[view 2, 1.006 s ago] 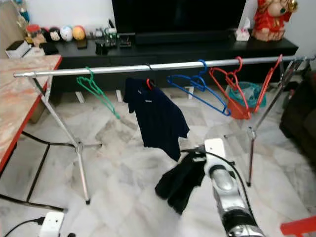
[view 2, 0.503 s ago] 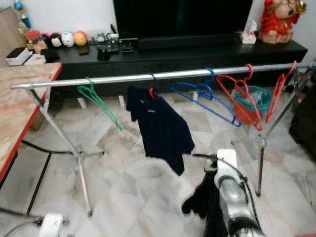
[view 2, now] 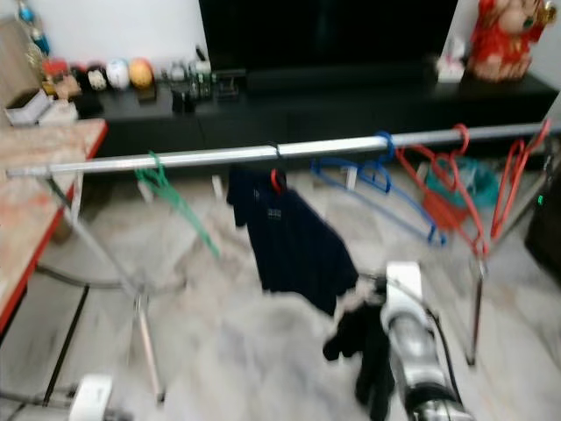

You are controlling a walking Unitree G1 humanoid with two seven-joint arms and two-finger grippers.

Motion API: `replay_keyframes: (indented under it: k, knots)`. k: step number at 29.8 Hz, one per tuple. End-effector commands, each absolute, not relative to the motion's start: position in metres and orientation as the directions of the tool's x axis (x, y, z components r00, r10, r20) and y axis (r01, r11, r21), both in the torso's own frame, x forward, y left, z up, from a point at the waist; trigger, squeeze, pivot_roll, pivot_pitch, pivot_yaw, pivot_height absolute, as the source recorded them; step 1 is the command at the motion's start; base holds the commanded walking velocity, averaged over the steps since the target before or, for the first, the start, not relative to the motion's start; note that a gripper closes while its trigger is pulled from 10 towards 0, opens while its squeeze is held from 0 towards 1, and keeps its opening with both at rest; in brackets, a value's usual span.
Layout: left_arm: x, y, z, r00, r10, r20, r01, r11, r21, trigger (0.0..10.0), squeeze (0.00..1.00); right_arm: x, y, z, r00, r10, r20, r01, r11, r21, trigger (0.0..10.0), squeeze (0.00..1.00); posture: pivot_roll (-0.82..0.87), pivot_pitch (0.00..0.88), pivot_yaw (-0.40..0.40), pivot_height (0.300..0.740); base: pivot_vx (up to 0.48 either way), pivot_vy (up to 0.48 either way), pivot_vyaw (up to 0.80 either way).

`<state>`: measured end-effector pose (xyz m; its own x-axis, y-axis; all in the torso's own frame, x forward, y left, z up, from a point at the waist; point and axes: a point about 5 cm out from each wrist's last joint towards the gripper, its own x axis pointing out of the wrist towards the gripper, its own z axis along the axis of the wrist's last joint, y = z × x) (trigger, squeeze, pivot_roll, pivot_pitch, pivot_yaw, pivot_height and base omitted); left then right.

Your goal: Hang hanger

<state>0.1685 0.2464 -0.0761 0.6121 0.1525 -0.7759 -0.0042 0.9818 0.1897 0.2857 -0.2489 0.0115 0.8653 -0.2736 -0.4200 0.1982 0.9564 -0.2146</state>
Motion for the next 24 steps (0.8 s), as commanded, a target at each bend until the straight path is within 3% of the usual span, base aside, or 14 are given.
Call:
replay_keyframes:
  k: [1,9,16,24]
  knots:
    - [0.162,0.2536,-0.0772,0.593,0.173,-0.786,-0.014,0.979,0.205,10.0,0.0,0.2946,-0.2396,0.0186,0.89,-0.243,-0.385,0.179,0.964,-0.195,10.0,0.0,-0.01,0.0,0.033,0.74,0.274,0.0,0.0]
    - [0.161,0.2534,-0.0776,0.591,0.167,-0.789,-0.011,0.98,0.199,10.0,0.0,0.2955,-0.2376,0.019,0.894,-0.235,-0.381,0.173,0.966,-0.19,10.0,0.0,-0.01,0.0,0.035,0.74,0.269,0.0,0.0]
    - [0.1637,0.2531,-0.0763,0.601,0.155,-0.784,0.009,0.98,0.2,10.0,0.0,0.2954,-0.236,0.0184,0.895,-0.232,-0.381,0.172,0.968,-0.184,10.0,0.0,-0.01,0.0,0.039,0.74,0.0,0.0,0.0]
    - [0.1688,0.2517,-0.0745,0.612,0.157,-0.775,0.014,0.978,0.209,10.0,0.0,0.2955,-0.2349,0.0182,0.898,-0.225,-0.379,0.166,0.969,-0.181,10.0,0.0,-0.01,0.0,0.04,0.74,0.0,-0.425,0.0]
